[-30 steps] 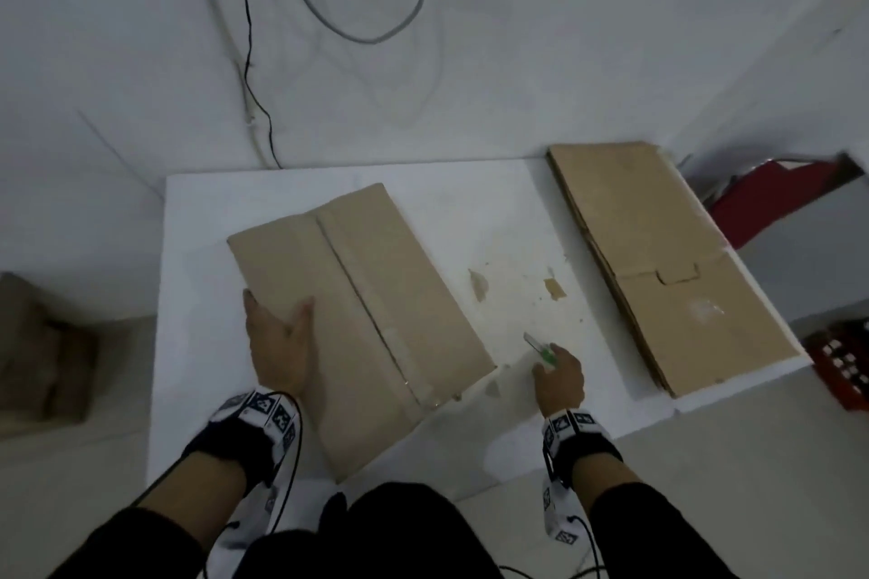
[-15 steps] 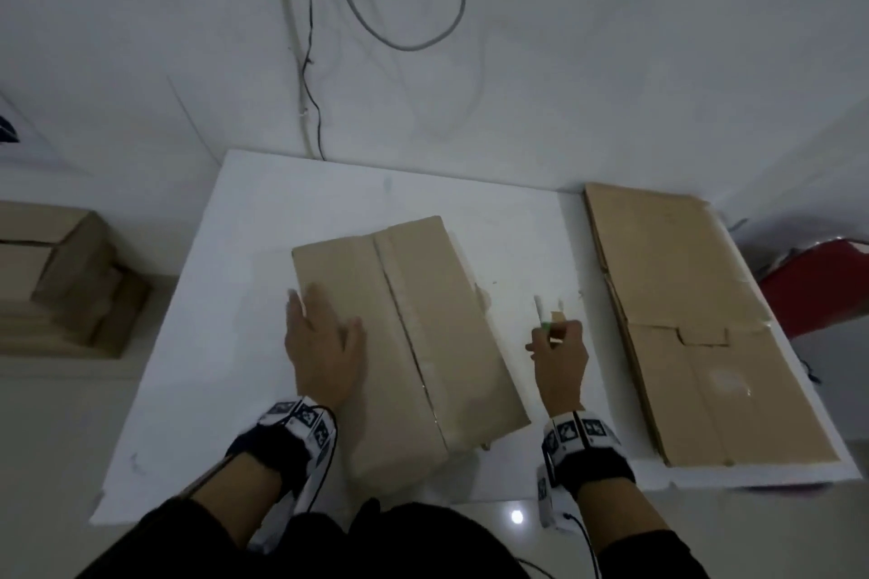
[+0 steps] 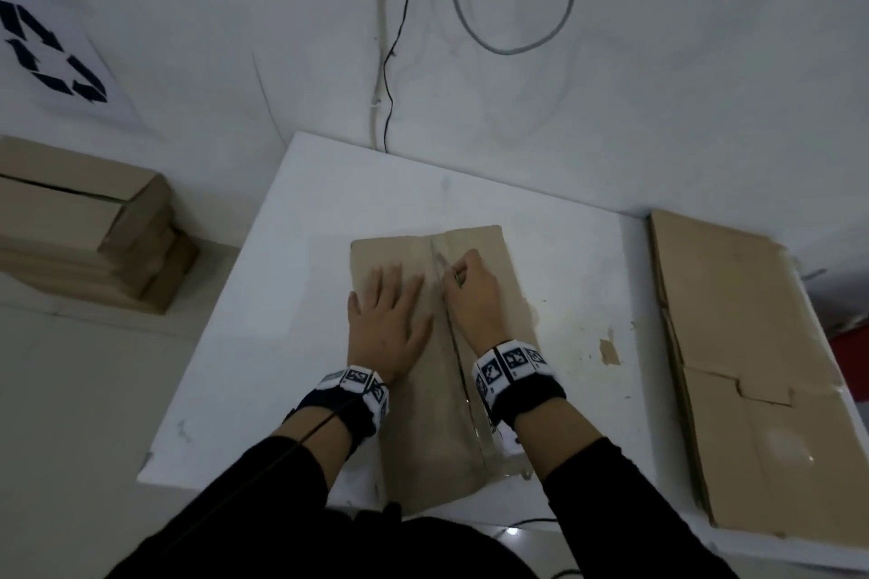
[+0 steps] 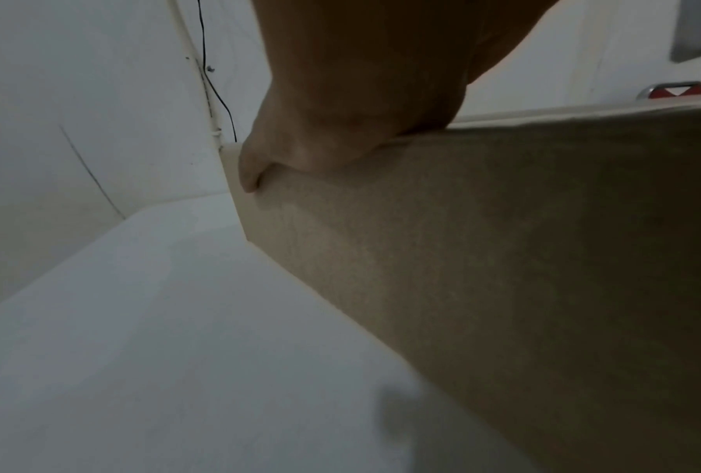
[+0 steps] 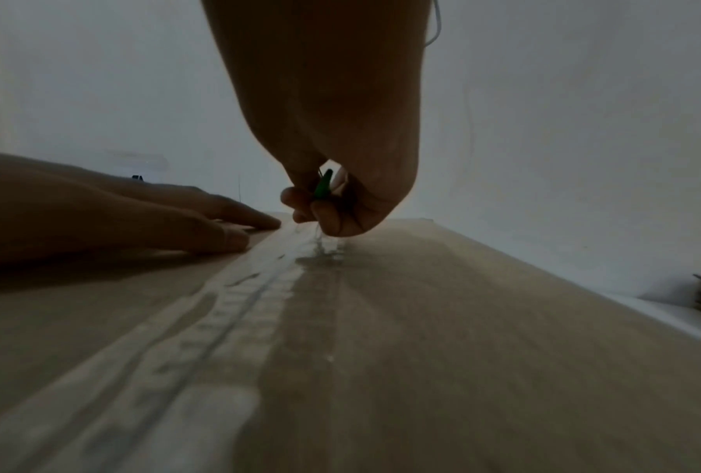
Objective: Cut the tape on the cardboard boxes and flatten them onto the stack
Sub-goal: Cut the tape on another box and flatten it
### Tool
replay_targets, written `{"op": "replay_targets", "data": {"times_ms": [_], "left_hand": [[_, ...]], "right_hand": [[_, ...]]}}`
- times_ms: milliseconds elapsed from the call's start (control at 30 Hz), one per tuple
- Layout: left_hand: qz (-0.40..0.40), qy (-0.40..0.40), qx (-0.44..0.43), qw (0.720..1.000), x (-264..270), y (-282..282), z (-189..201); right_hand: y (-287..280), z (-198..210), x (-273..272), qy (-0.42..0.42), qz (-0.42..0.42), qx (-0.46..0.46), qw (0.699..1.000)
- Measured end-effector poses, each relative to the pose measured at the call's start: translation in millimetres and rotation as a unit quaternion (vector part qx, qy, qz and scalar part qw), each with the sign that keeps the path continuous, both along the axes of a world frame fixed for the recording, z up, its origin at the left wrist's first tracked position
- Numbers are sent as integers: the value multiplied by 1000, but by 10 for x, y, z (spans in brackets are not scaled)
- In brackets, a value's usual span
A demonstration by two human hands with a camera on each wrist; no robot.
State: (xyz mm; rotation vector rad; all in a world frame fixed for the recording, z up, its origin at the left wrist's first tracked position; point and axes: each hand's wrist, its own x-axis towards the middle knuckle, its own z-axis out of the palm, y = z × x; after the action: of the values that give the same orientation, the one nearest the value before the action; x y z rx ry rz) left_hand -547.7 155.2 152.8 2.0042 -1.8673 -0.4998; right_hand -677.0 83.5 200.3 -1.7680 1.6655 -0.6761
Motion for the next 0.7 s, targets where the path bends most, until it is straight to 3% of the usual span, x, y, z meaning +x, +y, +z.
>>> {"op": "replay_targets", "data": {"times_ms": [700], "left_hand": [[2,4,10,1000,-38,-19,21]], "right_hand": [[-184,31,231,63,9,22,998]]}}
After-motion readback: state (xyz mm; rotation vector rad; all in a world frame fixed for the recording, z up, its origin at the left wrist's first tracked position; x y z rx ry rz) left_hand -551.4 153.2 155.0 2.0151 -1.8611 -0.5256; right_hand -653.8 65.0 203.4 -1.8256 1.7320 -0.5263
